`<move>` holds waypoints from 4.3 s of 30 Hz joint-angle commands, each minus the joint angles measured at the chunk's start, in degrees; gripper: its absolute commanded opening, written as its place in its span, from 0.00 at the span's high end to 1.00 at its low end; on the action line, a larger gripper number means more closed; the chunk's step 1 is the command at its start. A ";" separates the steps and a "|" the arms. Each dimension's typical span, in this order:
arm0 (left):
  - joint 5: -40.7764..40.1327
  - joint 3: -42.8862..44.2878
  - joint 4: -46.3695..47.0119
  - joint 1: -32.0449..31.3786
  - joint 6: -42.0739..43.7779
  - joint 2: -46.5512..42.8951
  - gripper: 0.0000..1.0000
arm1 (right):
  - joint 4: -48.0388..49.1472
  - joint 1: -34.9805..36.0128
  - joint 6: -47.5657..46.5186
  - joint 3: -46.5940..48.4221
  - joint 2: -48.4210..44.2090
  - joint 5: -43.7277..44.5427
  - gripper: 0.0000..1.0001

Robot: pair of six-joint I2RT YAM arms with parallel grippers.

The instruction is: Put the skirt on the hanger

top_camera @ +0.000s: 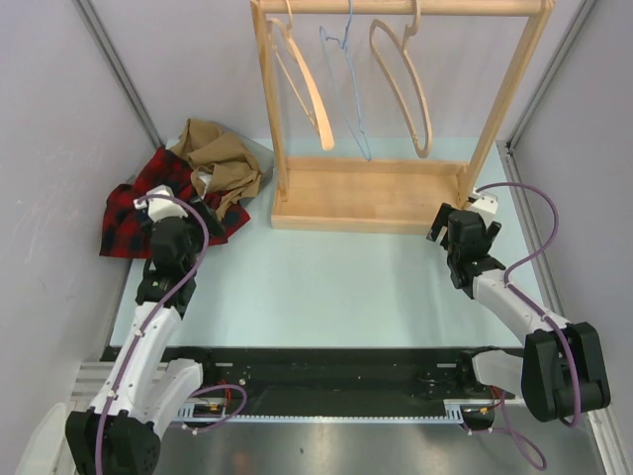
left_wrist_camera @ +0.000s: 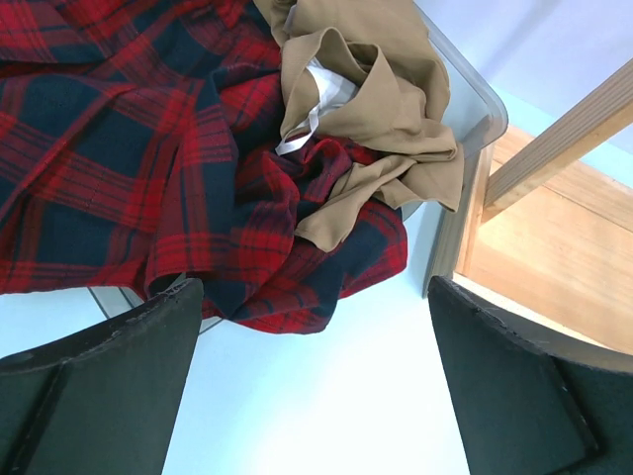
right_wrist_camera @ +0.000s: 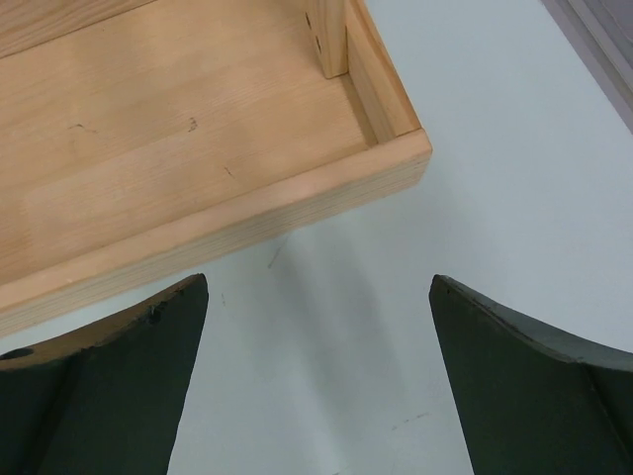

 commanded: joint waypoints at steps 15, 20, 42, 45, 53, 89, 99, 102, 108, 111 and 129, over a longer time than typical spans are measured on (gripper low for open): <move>1.34 10.28 4.11 0.03 6.39 5.40 0.00 | -6.60 -1.87 2.79 6.32 -4.33 -9.69 0.00; -0.94 25.82 -0.71 0.29 5.26 21.54 0.00 | -7.30 -0.11 4.19 7.29 -4.42 -9.60 0.00; 11.11 45.38 -5.65 4.95 -7.22 57.27 0.15 | -10.99 4.20 7.53 10.27 5.15 -8.63 0.04; 11.45 45.30 -2.76 4.95 -6.78 58.41 0.21 | -11.08 4.38 7.09 11.15 6.82 -8.54 0.04; 15.23 49.24 -2.22 4.95 -4.85 60.18 1.00 | -13.45 5.08 7.01 14.23 9.90 -6.70 0.07; 27.27 69.45 -21.73 2.75 -1.33 19.83 1.00 | -24.26 8.34 7.27 20.03 -10.49 -8.46 0.06; 39.65 73.62 -19.98 1.71 -5.46 19.05 1.00 | -26.02 8.34 7.27 21.53 -9.17 -8.28 0.05; 41.16 64.13 -15.42 -1.88 -5.20 15.97 1.00 | -26.73 8.34 7.53 21.35 -9.17 -9.07 0.06; 36.53 46.11 -14.00 -13.03 0.24 13.24 1.00 | -29.36 8.34 8.32 20.48 -10.40 -9.07 0.03; 29.93 36.88 -10.85 -20.87 0.34 13.41 1.00 | -29.72 8.60 8.68 18.81 -12.68 -9.24 0.00; 15.33 34.39 -6.79 -43.13 2.96 39.97 0.31 | -34.11 11.76 12.19 12.83 -22.79 -12.50 0.02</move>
